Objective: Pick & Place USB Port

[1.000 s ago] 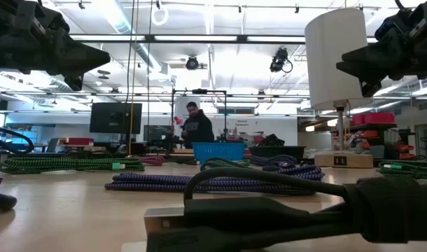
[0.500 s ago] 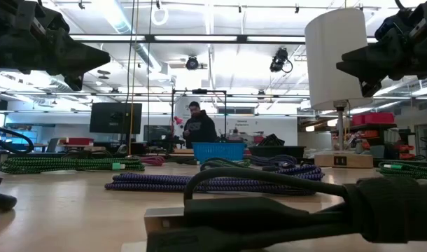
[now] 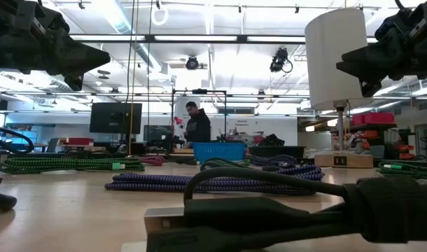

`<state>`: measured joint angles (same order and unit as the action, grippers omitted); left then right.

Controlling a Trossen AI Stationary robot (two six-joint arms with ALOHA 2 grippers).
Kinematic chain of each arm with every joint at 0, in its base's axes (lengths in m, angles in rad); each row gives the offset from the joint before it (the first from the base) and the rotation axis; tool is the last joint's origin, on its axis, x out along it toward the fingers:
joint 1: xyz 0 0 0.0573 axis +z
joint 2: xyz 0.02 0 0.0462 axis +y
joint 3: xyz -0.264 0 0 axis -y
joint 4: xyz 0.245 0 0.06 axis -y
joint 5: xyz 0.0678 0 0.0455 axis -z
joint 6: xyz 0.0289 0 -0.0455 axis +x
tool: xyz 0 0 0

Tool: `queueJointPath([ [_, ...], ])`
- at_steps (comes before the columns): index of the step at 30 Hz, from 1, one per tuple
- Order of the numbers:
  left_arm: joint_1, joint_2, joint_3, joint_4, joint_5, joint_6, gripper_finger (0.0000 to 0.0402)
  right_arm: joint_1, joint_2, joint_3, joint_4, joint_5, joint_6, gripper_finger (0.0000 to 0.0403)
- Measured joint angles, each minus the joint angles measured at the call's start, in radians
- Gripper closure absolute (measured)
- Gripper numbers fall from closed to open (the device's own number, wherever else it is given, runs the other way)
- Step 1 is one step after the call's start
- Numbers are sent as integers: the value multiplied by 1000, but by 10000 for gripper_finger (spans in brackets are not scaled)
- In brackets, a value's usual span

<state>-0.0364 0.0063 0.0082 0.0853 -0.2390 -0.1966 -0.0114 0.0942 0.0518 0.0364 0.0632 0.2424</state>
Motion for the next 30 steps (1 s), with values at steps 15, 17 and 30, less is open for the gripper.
queueJointPath([
  [15, 0, 0, 0, 0, 0, -1, 356, 0, 0, 0, 0, 0, -1, 298],
  [17, 0, 0, 0, 0, 0, 0, 356, 0, 0, 0, 0, 3, -4, 298],
  [30, 0, 0, 0, 7, 0, 0, 356, 0, 0, 0, 180, 79, -42, 298],
])
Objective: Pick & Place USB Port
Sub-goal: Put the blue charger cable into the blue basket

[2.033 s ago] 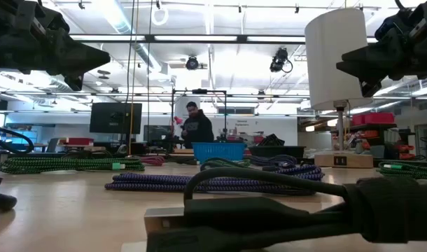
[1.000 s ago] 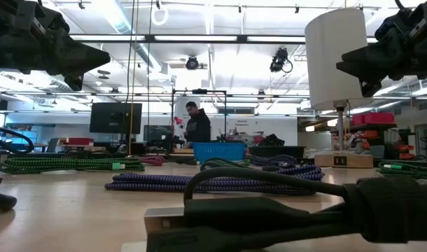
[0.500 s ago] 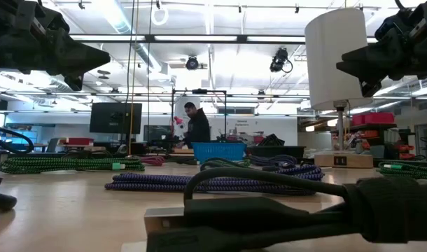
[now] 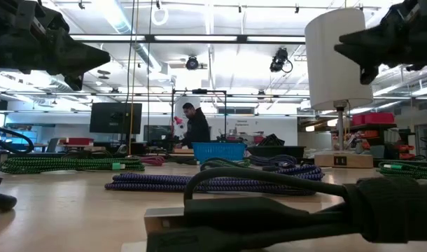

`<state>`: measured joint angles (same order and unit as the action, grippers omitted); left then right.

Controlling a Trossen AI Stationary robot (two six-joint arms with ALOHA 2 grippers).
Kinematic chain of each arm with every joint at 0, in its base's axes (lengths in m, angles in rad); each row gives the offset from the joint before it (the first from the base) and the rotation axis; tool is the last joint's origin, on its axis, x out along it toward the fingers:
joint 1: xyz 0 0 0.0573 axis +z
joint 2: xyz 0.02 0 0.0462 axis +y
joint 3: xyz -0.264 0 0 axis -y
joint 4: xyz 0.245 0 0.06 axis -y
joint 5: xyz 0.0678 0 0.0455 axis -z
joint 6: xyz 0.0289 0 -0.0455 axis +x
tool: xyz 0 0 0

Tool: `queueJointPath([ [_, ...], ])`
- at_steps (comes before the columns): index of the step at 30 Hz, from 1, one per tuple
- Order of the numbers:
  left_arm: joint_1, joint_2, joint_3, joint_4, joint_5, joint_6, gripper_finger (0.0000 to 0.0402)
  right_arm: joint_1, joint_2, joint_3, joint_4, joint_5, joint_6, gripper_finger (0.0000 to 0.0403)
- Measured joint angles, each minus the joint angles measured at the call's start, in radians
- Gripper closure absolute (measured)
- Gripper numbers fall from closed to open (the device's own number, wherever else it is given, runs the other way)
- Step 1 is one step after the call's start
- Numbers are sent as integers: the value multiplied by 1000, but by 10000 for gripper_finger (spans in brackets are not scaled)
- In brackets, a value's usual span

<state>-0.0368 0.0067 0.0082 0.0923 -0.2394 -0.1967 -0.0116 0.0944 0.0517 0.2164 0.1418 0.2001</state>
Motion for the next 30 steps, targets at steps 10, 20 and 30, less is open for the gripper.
queueJointPath([
  [10, 0, 0, 0, 103, -4, 2, 356, 31, 290, 169, 428, 19, -114, 298],
  [20, 0, 0, 0, 135, -39, 32, 356, 52, 913, 1051, -203, 142, -294, 298],
  [30, 0, 0, 0, 148, -99, 36, 356, 29, 1207, 1378, -1088, 471, 62, 298],
])
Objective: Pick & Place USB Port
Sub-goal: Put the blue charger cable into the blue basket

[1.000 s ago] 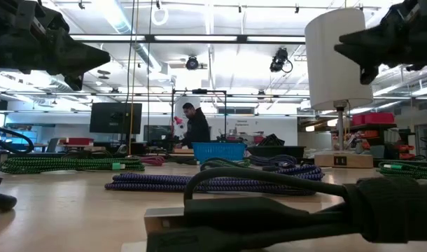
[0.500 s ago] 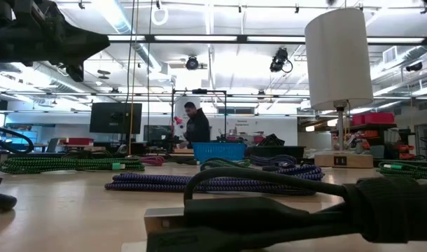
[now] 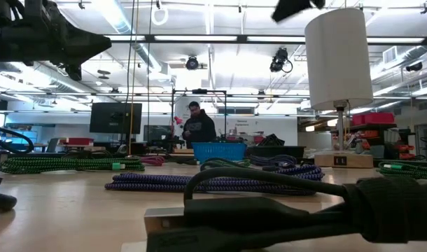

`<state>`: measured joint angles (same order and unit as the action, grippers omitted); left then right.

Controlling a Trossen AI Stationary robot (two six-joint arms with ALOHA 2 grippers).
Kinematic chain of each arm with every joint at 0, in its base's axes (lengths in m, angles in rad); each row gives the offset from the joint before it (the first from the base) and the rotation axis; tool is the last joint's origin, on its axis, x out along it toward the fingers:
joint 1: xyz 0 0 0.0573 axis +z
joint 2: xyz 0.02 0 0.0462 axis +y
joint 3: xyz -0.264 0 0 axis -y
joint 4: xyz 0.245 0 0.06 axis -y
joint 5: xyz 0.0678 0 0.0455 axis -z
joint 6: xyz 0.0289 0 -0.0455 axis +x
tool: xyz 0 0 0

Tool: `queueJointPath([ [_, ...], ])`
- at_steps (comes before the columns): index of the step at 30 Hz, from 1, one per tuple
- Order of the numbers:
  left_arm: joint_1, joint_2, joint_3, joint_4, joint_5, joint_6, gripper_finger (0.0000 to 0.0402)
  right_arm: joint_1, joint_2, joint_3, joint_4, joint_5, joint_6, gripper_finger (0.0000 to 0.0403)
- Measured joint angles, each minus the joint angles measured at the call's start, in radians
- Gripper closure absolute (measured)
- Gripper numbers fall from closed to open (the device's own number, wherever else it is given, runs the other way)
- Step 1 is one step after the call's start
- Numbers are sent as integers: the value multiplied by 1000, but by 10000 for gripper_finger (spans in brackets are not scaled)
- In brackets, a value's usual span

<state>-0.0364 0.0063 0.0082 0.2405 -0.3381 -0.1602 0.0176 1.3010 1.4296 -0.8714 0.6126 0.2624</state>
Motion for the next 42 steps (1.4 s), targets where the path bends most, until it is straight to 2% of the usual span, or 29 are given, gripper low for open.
queueJointPath([
  [3, 0, 0, 0, 0, -12, 0, 356, -25, 41, 0, -79, -4, 102, 298],
  [7, 0, 0, 0, 0, -13, -3, 356, -48, 107, -2, -154, -29, 126, 285],
  [15, 0, 0, 0, -1, -13, -12, 356, -103, 242, -120, -112, -54, 125, 236],
  [20, 0, 0, 0, -1, -13, -12, 356, -131, 275, -219, 11, -55, 123, 219],
  [27, 0, 0, 0, -1, -13, -12, 356, -174, 286, -370, 216, -132, 120, 196],
  [34, 0, 0, 0, -1, -13, -12, 356, -188, 286, -513, 455, -134, 122, 165],
  [42, 0, 0, 0, -2, -13, -12, 356, -203, 286, -599, 595, -133, 141, 139],
])
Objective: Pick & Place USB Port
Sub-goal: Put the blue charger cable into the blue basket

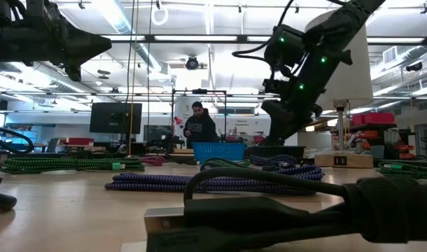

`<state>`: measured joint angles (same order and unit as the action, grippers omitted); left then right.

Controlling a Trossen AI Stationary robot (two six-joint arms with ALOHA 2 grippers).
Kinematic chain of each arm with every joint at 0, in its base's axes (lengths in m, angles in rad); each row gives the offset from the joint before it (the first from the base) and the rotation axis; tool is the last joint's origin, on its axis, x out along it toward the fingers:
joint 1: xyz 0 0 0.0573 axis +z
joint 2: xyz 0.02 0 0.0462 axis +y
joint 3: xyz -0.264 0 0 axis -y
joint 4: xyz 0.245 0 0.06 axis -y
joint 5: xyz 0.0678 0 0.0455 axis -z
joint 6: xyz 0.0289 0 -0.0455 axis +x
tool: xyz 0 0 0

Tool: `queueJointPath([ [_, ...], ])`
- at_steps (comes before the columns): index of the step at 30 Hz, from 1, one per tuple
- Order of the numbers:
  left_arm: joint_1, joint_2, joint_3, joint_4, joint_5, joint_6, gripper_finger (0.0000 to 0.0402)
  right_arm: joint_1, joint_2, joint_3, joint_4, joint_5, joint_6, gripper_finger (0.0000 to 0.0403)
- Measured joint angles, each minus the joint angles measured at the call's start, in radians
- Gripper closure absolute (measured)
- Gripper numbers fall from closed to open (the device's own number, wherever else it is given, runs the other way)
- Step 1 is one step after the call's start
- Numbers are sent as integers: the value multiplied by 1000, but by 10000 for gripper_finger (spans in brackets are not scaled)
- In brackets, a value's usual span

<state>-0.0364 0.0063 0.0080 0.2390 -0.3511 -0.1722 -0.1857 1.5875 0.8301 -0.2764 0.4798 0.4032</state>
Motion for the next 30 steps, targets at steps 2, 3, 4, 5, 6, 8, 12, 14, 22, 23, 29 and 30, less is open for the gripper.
queueJointPath([
  [2, 0, 0, 0, 0, 0, 0, 356, -3, 0, -20, 31, 1, 7, 136],
  [3, 0, 0, 0, 0, 0, 0, 356, -4, 0, -33, 51, 1, 7, 135],
  [4, 0, 0, 0, 0, 0, 0, 356, -4, 0, -48, 72, 1, 7, 135],
  [5, 0, 0, 0, 0, 0, 0, 356, -4, 0, -61, 91, 1, 7, 135],
  [6, 0, 0, 0, 0, 0, 0, 356, -5, 0, -72, 108, 1, 7, 135],
  [8, 0, 0, 0, 0, 0, 0, 356, -6, 0, -86, 137, 1, 7, 135],
  [12, 0, 0, 0, 0, 0, 0, 356, -6, 0, -120, 192, 1, 8, 135],
  [14, 0, 0, 0, 0, 0, 0, 356, -6, 0, -140, 228, 1, 8, 135],
  [22, 0, 0, 0, 0, 0, 0, 356, -25, -1, -179, 240, 1, 55, 135],
  [23, 0, 0, 0, 0, 0, 0, 356, -28, -1, -184, 246, 1, 62, 136],
  [29, 0, 0, 0, 0, 0, 0, 356, -34, -1, -223, 325, -31, 64, 136],
  [30, 0, 0, 0, 0, 0, 0, 356, -34, -1, -225, 340, -34, 63, 136],
])
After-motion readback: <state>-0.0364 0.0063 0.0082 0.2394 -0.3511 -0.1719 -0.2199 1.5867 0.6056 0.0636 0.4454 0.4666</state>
